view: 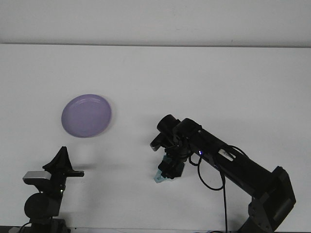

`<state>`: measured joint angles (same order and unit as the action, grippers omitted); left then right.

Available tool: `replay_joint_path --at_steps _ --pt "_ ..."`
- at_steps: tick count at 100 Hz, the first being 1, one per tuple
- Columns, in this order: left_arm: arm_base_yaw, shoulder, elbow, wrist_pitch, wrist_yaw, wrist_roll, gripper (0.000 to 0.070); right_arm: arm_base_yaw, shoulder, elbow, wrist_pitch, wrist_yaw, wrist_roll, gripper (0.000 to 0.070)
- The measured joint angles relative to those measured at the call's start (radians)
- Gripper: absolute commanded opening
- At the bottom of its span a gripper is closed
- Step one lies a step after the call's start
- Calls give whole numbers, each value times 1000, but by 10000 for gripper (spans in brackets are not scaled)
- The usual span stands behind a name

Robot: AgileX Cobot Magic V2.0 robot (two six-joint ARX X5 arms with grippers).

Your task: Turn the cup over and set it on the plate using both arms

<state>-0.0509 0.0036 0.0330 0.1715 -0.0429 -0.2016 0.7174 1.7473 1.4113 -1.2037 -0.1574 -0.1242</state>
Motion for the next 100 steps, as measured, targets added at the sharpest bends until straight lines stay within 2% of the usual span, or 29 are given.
replay_joint_path --at_steps 20,35,52,69,85,100 --pt "0 0 0 0 0 0 12 -5 0 17 -21 1 0 577" --pt "0 0 0 0 0 0 12 -6 -3 109 -81 7 0 577" --pt "0 0 0 0 0 0 12 -16 -18 277 -140 67 -2 575" --pt "0 0 0 0 17 -2 12 -50 -99 370 -134 111 6 574" --pt "0 0 3 -2 28 -63 12 -106 -238 373 -72 110 40 562" --pt "0 19 60 -14 115 -130 12 -144 -383 322 35 111 58 536"
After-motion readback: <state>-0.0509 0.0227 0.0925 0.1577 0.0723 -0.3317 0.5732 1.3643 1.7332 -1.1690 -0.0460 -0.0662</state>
